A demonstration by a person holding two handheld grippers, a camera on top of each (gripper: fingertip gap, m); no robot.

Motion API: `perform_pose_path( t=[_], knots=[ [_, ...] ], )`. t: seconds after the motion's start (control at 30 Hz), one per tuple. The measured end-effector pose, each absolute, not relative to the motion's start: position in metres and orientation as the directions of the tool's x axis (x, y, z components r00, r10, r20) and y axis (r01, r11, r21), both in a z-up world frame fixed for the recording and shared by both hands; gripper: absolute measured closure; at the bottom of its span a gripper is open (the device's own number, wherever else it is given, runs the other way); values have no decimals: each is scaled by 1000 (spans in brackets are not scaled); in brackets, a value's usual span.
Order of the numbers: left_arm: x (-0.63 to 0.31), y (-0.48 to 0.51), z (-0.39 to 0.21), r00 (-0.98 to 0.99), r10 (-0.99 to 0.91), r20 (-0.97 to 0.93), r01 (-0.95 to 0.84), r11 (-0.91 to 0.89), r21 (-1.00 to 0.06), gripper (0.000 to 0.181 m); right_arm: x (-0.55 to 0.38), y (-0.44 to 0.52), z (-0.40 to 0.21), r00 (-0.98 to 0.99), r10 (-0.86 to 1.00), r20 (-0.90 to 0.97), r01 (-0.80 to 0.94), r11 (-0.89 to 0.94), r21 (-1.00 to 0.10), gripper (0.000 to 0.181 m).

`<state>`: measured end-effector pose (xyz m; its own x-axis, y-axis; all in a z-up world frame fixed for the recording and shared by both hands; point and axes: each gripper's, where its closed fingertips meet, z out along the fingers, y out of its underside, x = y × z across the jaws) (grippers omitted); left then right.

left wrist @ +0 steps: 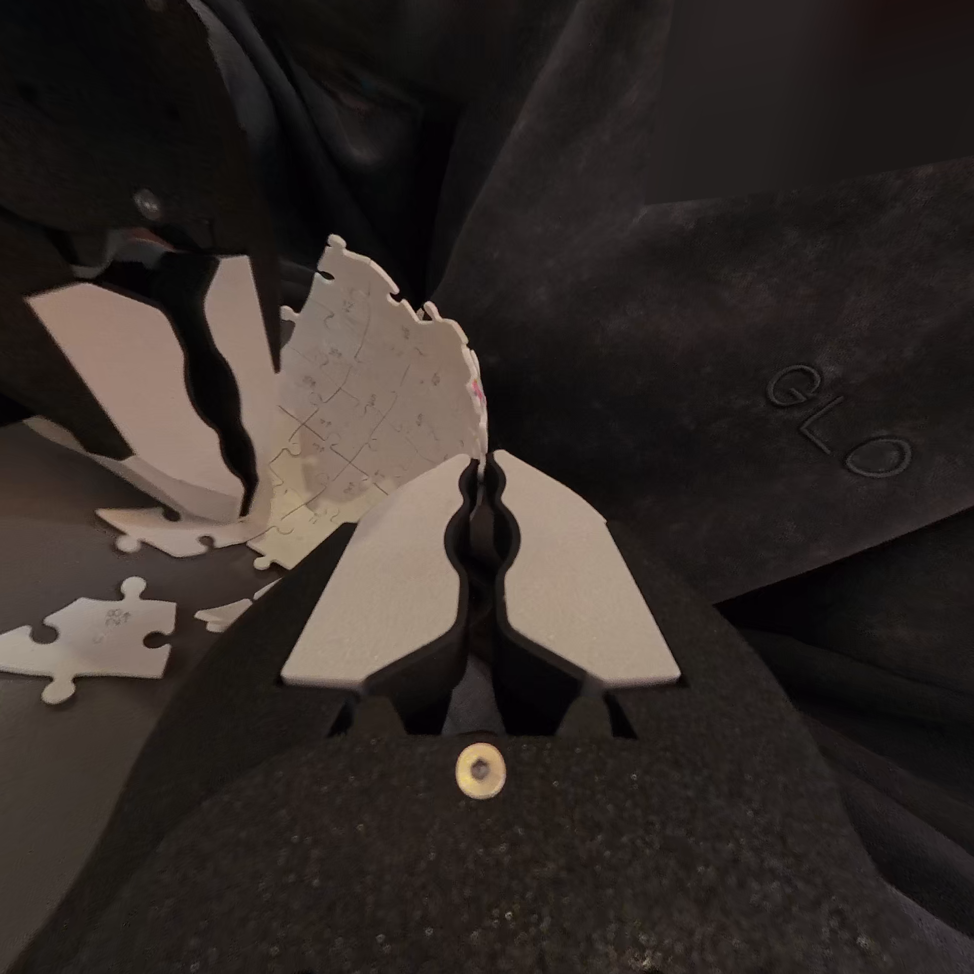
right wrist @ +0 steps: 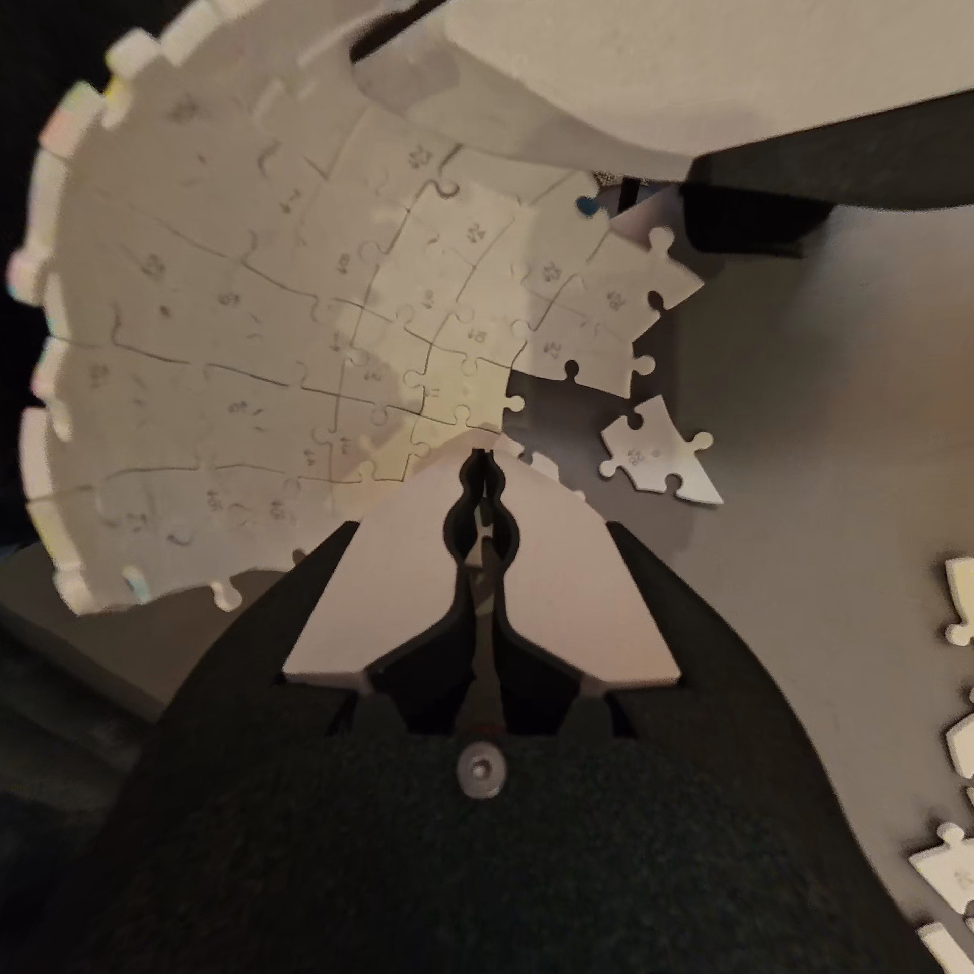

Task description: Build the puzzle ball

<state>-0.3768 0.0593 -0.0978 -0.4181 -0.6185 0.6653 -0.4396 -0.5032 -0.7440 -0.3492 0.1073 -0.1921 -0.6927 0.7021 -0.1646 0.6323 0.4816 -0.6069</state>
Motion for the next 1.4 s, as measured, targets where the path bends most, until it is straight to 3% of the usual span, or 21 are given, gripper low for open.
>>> perform_pose_path(
  t=[0.43, 0.67, 0.9, 1.4],
  knots=[
    [-379, 61, -97, -426, -606, 672, -435, -514, -739, 179, -349, 108, -194, -784, 617, -76, 537, 610, -583, 181],
    [-379, 63, -99, -423, -600, 679, -434, -524, -733, 179, -357, 111, -171, -761, 644, -81, 519, 529, -671, 181],
    [-378, 63, -99, -422, -602, 678, -432, -524, -734, 179, -350, 110, -192, -733, 661, -162, 608, 530, -591, 181],
    [-377, 62, -99, -424, -601, 677, -427, -526, -735, 179, -352, 116, -184, -703, 689, -175, 625, 482, -614, 181]
  ],
)
